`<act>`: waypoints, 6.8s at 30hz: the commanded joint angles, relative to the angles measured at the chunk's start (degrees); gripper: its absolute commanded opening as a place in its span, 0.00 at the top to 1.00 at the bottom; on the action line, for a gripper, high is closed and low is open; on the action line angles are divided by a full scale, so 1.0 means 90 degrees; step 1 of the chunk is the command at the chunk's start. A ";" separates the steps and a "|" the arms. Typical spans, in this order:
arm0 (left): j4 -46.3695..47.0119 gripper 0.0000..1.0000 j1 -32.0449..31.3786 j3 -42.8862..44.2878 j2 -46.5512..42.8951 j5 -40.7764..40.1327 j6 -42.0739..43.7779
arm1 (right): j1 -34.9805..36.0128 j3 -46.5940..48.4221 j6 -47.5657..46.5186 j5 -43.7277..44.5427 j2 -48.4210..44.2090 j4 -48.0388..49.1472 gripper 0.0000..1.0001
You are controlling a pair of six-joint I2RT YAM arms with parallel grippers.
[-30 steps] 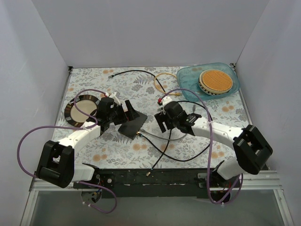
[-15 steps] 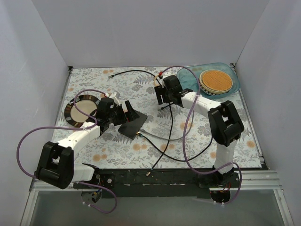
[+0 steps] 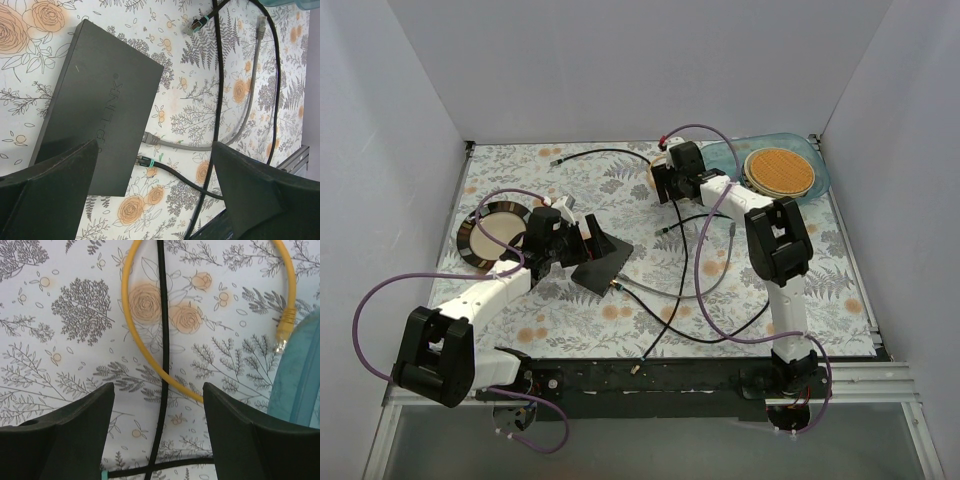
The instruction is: Insert the plug into the switch port
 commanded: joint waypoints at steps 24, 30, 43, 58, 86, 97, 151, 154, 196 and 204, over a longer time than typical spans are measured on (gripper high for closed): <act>-0.0303 0.02 0.0014 0.0408 -0.0098 0.0178 0.0233 | -0.0282 0.1172 -0.0607 -0.0558 0.0953 -0.0736 0.91; -0.0284 0.02 0.0014 0.0417 -0.0020 0.0217 0.0203 | -0.0292 0.1026 -0.0666 -0.0714 0.0739 -0.0629 0.99; -0.0118 0.02 0.0014 0.0476 -0.0166 0.0656 0.0242 | -0.0283 -0.0438 0.0427 -0.2354 -0.1184 0.0677 0.99; 0.0185 0.02 0.0014 0.0320 -0.0381 0.1057 0.0067 | -0.0282 0.0164 -0.0655 -0.1575 -0.0670 -0.0491 0.20; 0.0097 0.02 0.0014 0.0271 -0.0323 0.0969 0.0184 | -0.0790 0.0889 -0.0695 -0.1720 0.0796 -0.1508 0.35; 0.0029 0.02 0.0014 0.0251 -0.0450 0.0920 0.0174 | -0.0790 0.1094 -0.0647 -0.1993 0.0768 -0.1684 0.99; 0.3360 0.02 -0.0982 0.2224 0.0869 0.2171 -0.1400 | -0.0800 -0.6396 0.4431 -0.2609 -0.7935 0.5279 0.99; 0.3252 0.02 -0.1119 0.2302 0.0985 0.2228 -0.1252 | -0.0781 -0.6318 0.4538 -0.2785 -0.7729 0.5318 0.99; 0.1319 1.00 -0.2613 0.3718 0.1719 0.1449 0.0875 | -0.0771 -0.5899 0.4150 -0.2990 -0.7826 0.4217 0.51; 0.0139 1.00 -0.2623 0.3854 0.1269 0.0881 0.2018 | -0.0771 -0.4661 0.2236 -0.3233 -0.7934 0.2039 0.16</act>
